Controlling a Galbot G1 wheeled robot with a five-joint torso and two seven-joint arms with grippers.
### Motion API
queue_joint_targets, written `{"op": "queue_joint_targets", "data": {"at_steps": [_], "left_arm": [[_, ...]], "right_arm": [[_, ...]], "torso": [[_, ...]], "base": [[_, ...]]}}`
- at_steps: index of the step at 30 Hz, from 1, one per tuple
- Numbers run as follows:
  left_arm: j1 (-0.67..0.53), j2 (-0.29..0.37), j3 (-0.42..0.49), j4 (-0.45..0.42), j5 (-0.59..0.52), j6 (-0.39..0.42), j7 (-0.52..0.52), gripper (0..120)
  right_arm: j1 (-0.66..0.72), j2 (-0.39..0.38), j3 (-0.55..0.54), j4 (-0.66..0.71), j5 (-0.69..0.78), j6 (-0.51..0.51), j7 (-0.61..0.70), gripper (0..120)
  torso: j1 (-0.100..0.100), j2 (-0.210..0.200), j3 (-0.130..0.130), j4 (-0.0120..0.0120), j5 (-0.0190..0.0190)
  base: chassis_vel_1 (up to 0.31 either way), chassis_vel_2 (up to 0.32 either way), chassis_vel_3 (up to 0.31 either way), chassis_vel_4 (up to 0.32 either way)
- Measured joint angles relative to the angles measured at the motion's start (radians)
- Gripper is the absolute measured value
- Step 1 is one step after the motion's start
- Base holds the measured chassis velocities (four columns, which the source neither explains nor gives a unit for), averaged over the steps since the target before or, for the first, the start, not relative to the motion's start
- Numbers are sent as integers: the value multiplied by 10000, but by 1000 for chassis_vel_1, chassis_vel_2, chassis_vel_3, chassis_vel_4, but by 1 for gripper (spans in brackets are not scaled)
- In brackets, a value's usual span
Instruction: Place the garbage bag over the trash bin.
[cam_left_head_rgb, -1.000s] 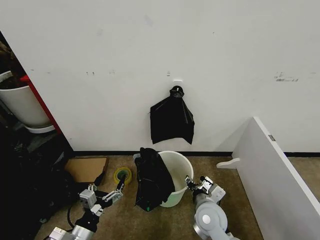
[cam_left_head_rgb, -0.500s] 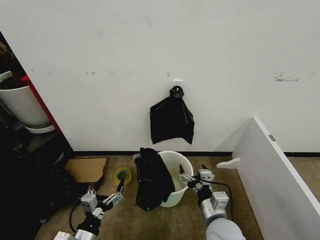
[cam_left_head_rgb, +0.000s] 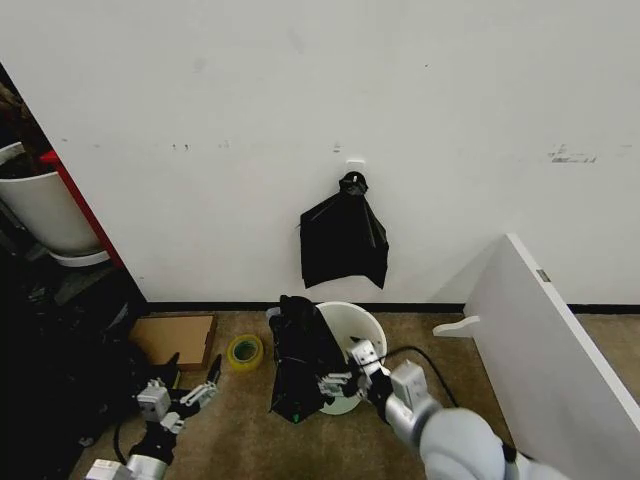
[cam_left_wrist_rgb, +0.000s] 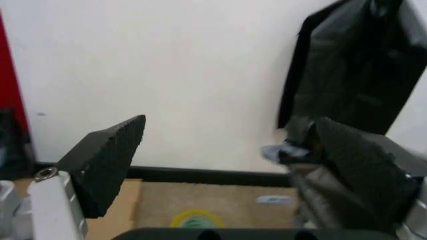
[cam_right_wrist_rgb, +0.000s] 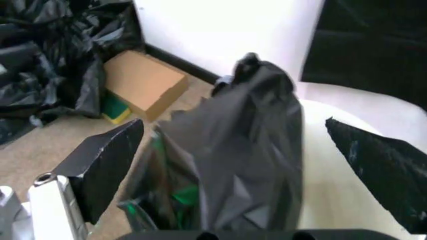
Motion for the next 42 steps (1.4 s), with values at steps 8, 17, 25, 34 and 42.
{"op": "queue_joint_targets", "data": {"at_steps": [8,17,25,34,42], "left_arm": [[-12,-283,57,106,372,-75,-44,100],[-308,-384,551,181,330,91,-81,100],[-327,-349,674,216,290,133,-108,100],[-321,-430,695,267,219,59,-103,100],[-354,-433,784,283,210,69,-119,100]], "right_arm": [[1752,1266,-1939,-856,-206,-1376,1114,100],[2454,1979,-2807,-1844,-286,-1578,1919,100],[3059,2255,-3373,-2638,123,-1550,2461,90],[3372,2207,-3822,-2984,154,-1535,2478,61],[3810,2089,-4337,-3140,146,-1527,2672,36]], "torso": [[0,0,0,0,-3],[0,-1,0,-2,-1],[0,-1,0,0,2],[0,0,-1,0,2],[0,0,-1,0,1]], "base": [[0,0,0,0],[0,0,0,0],[0,0,0,0],[0,0,0,0],[0,0,0,0]]}}
